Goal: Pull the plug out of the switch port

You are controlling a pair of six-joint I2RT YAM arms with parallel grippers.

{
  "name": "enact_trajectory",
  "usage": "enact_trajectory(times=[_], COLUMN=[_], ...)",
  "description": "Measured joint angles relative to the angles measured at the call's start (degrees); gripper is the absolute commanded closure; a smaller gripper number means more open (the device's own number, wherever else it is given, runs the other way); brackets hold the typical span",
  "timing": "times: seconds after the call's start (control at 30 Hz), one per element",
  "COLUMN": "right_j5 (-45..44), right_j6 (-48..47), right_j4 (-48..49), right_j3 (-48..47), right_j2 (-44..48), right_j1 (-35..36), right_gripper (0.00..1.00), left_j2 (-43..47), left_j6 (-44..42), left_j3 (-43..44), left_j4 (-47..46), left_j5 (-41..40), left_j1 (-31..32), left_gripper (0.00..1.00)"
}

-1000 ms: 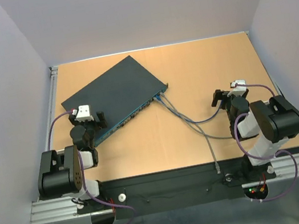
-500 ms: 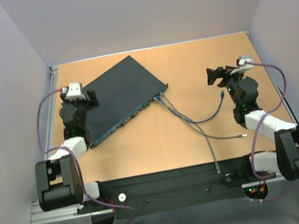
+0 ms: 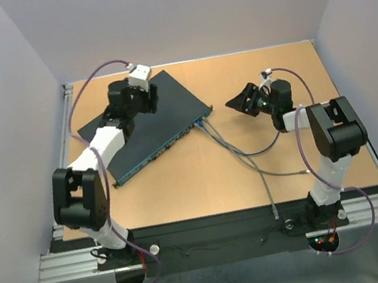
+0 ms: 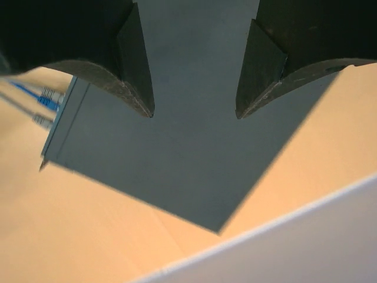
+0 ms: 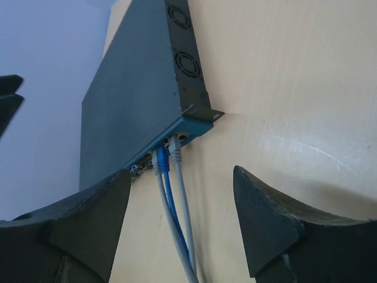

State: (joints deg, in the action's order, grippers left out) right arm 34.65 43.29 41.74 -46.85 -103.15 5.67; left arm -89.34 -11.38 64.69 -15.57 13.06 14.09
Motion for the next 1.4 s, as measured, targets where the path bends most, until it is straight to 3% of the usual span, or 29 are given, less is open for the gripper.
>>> enact_trajectory(times=[0.27, 0.67, 0.8, 1.4], right_j5=[4.1, 6.8, 7.1, 6.4], right_j6=[4.0, 8.5, 10.0, 14.6], right_j4=[-0.2, 3.4, 4.9, 8.5], right_j3=[-9.1, -14.1, -14.9, -16.5], right_j2=[-12.7, -21.8, -23.3, -26.2], right_j1=[5.2, 9.2, 9.4, 10.4], right_gripper=[0.3, 0.41, 0.47, 0.54], left_j2=[-11.1, -20.9, -21.2, -21.3], left_j6=[-1.7, -0.3, 0.1, 0.5], left_j3=[3.9, 8.0, 8.5, 8.5], left_j4=[8.8, 9.2, 9.0, 8.9], left_j5=[-1.6, -4.7, -4.9, -4.9], left_j1=[3.2, 3.2, 3.2, 3.2], left_gripper=[0.32, 0.34, 0.34, 0.34])
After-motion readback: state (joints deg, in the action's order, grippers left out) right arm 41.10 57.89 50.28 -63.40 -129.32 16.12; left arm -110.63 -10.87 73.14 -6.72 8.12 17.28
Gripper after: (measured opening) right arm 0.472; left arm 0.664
